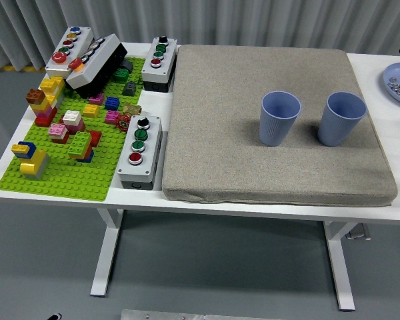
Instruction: Pick cup pour cup place
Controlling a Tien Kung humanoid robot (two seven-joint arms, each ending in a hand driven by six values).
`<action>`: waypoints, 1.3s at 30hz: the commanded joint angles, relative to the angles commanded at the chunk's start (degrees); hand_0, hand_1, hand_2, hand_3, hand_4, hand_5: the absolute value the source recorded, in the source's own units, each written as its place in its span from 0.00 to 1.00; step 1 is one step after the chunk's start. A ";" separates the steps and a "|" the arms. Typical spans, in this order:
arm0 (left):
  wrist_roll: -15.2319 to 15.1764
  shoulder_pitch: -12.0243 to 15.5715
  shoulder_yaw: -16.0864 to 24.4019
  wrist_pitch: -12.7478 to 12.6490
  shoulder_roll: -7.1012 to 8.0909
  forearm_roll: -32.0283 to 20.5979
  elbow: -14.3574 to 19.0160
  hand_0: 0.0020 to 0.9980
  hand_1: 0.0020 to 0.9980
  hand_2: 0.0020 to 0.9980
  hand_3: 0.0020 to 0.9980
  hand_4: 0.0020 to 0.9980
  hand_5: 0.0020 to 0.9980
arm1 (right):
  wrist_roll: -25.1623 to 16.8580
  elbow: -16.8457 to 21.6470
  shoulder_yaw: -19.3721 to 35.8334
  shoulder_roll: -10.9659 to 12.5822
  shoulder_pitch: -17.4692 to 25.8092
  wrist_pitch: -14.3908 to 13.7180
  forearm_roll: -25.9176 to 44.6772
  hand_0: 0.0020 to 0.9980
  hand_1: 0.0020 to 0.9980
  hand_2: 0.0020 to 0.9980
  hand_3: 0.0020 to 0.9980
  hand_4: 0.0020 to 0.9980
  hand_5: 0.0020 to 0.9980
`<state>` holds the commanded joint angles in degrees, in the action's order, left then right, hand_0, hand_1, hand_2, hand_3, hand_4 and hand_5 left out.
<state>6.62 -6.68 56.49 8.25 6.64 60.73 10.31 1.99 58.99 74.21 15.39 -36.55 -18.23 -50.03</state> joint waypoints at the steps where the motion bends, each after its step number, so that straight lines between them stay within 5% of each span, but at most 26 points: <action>1: 0.08 0.01 0.32 0.00 -0.04 0.14 0.00 0.82 0.78 0.85 0.76 0.54 1.00 | 0.01 0.01 -0.03 -0.03 -0.01 0.01 0.02 0.93 0.81 0.82 0.82 0.83 0.97; 39: -0.22 0.18 0.15 0.08 -0.14 0.14 0.00 0.82 0.78 0.85 0.76 0.54 1.00 | 0.06 0.79 0.35 0.73 0.21 0.37 0.21 0.93 0.82 0.82 0.83 0.82 0.96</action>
<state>6.41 -6.49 56.63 8.33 6.50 60.87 10.31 2.04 59.78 74.56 16.12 -36.34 -17.86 -49.82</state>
